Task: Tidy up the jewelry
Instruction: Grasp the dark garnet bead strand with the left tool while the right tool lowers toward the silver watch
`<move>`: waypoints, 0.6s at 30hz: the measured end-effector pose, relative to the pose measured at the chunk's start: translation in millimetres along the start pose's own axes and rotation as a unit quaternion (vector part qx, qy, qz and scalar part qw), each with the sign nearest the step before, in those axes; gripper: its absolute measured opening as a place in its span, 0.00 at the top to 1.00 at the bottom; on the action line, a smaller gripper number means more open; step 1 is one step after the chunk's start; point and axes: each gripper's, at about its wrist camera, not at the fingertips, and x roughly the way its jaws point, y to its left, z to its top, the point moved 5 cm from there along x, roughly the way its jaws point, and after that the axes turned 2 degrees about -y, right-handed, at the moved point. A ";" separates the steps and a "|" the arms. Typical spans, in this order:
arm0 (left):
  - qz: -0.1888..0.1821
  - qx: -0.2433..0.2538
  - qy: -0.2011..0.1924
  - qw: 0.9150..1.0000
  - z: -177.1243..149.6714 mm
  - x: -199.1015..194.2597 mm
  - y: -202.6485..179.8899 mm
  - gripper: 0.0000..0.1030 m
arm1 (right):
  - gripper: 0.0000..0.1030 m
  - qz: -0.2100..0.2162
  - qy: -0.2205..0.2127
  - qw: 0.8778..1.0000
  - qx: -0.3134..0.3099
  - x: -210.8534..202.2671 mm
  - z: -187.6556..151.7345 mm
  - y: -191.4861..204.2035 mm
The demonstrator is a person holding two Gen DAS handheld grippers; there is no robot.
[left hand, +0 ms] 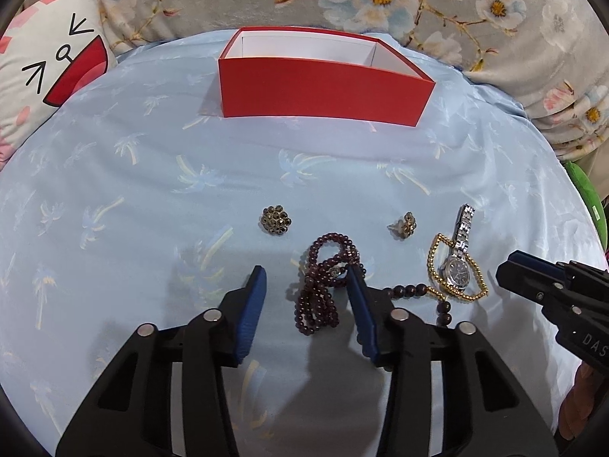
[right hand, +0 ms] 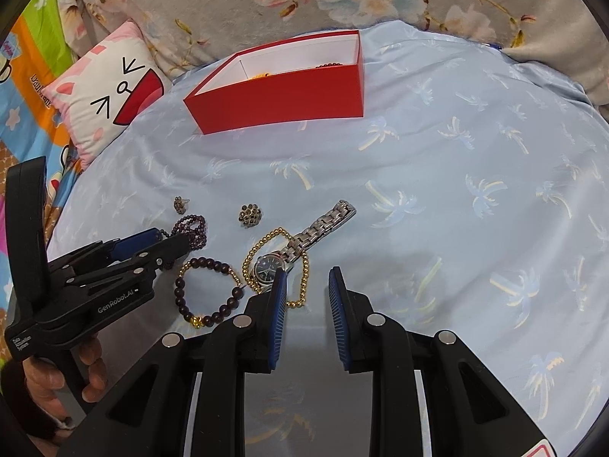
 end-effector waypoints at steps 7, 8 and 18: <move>-0.008 -0.007 0.000 1.000 0.8 0.0 2.0 0.85 | 0.77 0.003 0.005 1.000 -0.003 4.4 -2.3 2.7; -0.007 -0.009 0.000 1.000 0.9 -0.1 3.3 0.85 | 0.77 0.004 0.004 1.000 -0.002 4.4 -2.1 2.5; -0.012 -0.019 -0.006 1.000 3.0 -1.8 6.1 0.89 | 0.77 0.019 0.007 1.000 0.002 10.1 5.7 7.8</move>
